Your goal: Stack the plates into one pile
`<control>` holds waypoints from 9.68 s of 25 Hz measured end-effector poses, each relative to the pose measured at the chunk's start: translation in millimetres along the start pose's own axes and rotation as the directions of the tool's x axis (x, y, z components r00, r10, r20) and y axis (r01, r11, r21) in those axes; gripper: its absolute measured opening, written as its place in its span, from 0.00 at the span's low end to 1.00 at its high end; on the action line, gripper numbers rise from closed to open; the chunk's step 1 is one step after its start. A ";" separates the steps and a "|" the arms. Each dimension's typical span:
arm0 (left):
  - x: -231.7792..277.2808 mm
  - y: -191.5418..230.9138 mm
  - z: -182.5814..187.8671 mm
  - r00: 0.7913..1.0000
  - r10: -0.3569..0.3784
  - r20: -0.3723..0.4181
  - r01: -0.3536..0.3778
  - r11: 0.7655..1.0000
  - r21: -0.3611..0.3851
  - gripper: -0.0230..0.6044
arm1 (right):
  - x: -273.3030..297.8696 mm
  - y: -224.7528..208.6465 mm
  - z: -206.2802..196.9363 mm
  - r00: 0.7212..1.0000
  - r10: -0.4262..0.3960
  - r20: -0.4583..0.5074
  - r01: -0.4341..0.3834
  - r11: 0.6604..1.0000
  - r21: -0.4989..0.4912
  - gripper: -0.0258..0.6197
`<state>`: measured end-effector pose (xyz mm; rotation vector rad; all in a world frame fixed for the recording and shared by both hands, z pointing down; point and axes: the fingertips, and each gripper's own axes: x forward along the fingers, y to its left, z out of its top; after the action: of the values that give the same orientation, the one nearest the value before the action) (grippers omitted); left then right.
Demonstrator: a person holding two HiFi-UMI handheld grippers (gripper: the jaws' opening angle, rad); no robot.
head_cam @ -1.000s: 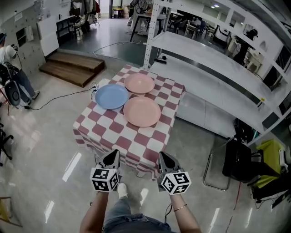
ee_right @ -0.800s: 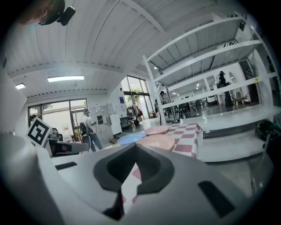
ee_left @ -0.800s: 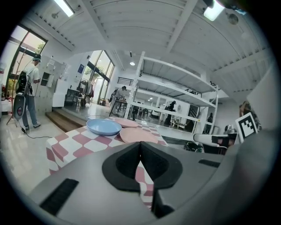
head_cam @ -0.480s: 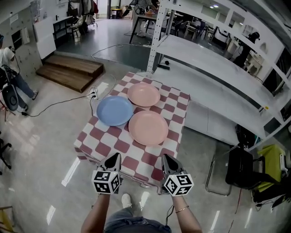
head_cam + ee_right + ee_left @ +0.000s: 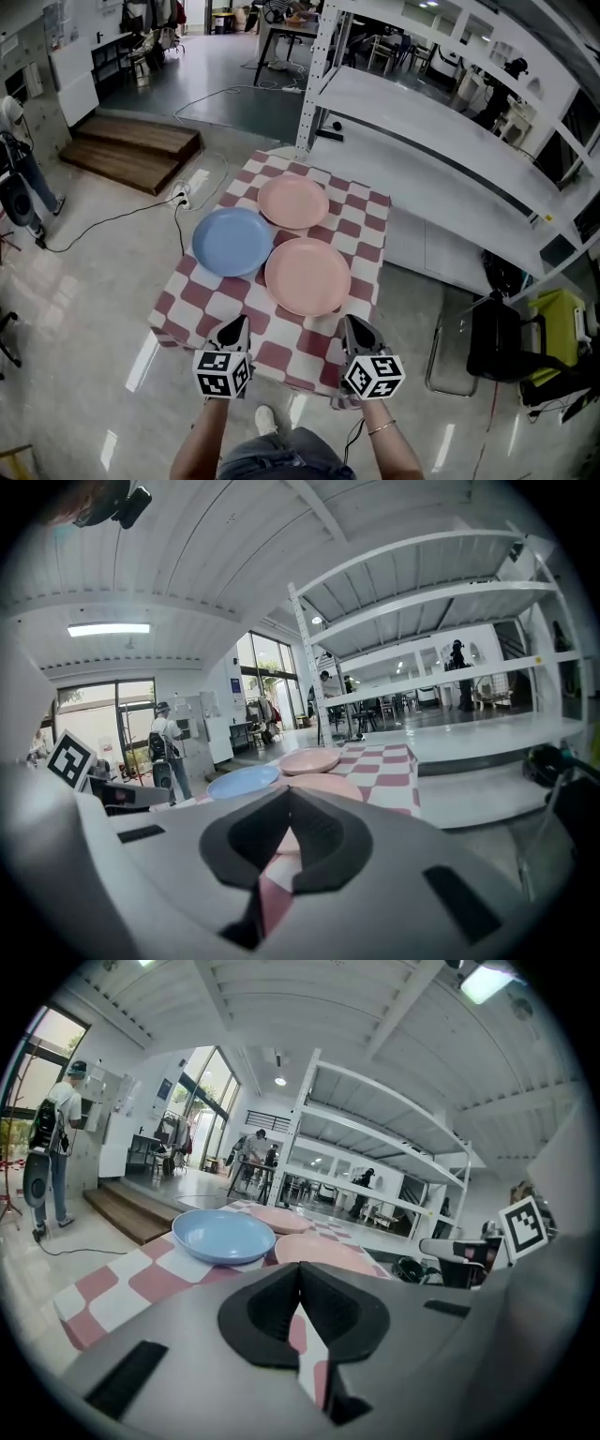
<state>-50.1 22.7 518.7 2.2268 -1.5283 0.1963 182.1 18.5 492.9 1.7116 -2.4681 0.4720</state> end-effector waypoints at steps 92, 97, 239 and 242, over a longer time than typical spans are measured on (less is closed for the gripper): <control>182.2 25.5 2.3 0.951 0.191 -0.242 -0.207 0.977 -0.045 0.13 | 160.2 -113.2 -39.7 0.915 -0.030 -0.403 0.034 0.999 0.003 0.19; 171.0 34.6 20.1 0.952 0.225 -0.206 -0.238 0.970 -0.041 0.12 | 165.4 -98.4 -21.4 0.924 0.016 -0.382 -0.012 1.000 0.013 0.19; 414.2 158.7 157.5 0.937 -0.065 -0.342 0.138 0.971 0.193 0.18 | 361.4 -130.2 32.2 0.901 -0.294 -0.320 0.343 0.933 0.109 0.23; 426.0 163.9 154.3 0.932 -0.067 -0.356 0.136 0.975 0.174 0.18 | 369.5 -136.3 28.7 0.894 -0.302 -0.330 0.353 0.930 0.106 0.23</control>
<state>-56.3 -455.9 573.5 2.2603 -1.2431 0.6981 177.2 -364.9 587.0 1.8957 -1.9212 0.8474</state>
